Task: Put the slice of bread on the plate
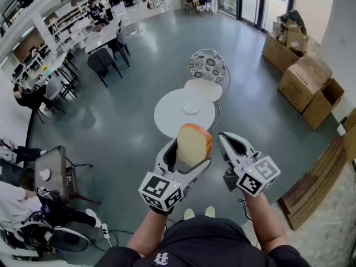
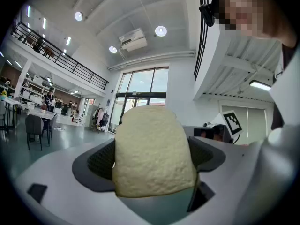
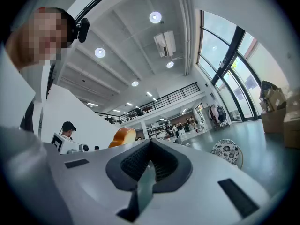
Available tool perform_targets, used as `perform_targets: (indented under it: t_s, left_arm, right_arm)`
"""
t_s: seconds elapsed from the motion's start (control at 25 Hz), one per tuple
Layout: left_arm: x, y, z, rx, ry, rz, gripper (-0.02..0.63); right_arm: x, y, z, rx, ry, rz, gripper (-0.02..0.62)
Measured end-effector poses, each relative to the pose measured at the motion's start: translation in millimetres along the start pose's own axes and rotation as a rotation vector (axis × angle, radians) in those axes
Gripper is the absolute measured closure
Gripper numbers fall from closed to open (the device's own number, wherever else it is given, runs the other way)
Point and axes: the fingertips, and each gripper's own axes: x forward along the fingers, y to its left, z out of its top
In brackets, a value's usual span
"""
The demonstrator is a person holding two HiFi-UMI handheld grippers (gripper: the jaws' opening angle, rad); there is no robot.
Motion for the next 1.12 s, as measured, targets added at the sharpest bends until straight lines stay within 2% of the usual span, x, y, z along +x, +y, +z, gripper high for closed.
perform_targets:
  t_s: [0.36, 1.12]
  left_arm:
    - [5, 0, -2, 0.0, -0.001, -0.004, 0.11]
    - [17, -3, -30, -0.005, 0.031, 0.06, 0.11]
  right_arm:
    - [-1, -6, -5, 0.011, 0.007, -0.003, 0.59]
    - [-20, -17, -17, 0.053, -0.021, -0.009, 0.589]
